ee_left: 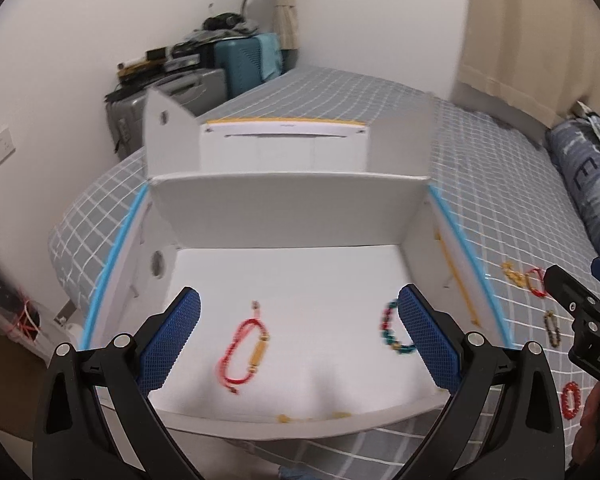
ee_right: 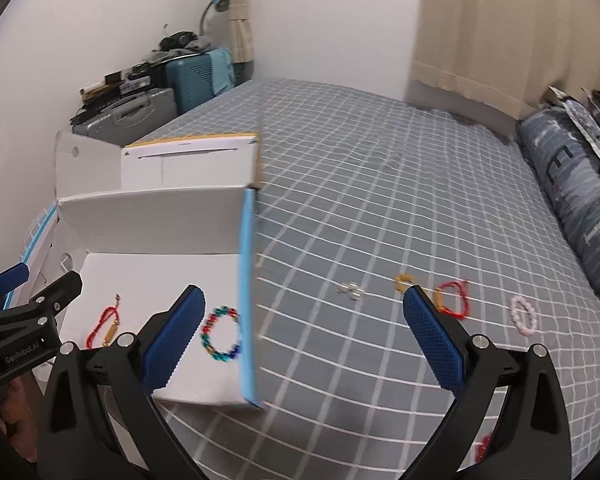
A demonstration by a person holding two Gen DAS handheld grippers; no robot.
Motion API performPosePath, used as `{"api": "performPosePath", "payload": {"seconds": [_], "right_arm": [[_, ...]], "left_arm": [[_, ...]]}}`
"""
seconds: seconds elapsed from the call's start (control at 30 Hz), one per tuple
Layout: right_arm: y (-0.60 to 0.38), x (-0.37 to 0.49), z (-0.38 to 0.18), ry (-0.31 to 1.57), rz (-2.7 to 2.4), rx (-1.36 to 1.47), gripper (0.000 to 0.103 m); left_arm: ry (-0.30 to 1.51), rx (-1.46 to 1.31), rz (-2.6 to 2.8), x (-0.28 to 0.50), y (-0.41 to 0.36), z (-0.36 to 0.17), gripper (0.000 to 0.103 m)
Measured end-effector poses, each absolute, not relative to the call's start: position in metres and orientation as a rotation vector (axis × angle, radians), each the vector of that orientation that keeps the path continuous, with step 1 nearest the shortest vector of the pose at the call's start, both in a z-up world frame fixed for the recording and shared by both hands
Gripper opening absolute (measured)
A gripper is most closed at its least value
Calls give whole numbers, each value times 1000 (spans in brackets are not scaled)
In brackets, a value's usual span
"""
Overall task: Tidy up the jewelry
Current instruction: 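Move both tools back over the remaining jewelry on the bed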
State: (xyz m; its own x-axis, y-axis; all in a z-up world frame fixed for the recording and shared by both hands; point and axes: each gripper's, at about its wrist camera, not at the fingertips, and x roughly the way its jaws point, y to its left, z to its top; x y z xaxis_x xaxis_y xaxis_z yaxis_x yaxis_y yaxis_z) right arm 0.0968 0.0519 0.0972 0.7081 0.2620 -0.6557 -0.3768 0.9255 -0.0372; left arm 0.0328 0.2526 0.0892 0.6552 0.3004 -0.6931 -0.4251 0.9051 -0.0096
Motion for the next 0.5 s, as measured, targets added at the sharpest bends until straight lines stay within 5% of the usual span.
{"api": "performPosePath", "payload": {"seconds": [0.5], "right_arm": [[-67, 102, 105, 715, 235, -101, 95]], "left_arm": [[762, -109, 242, 81, 142, 95, 97]]}}
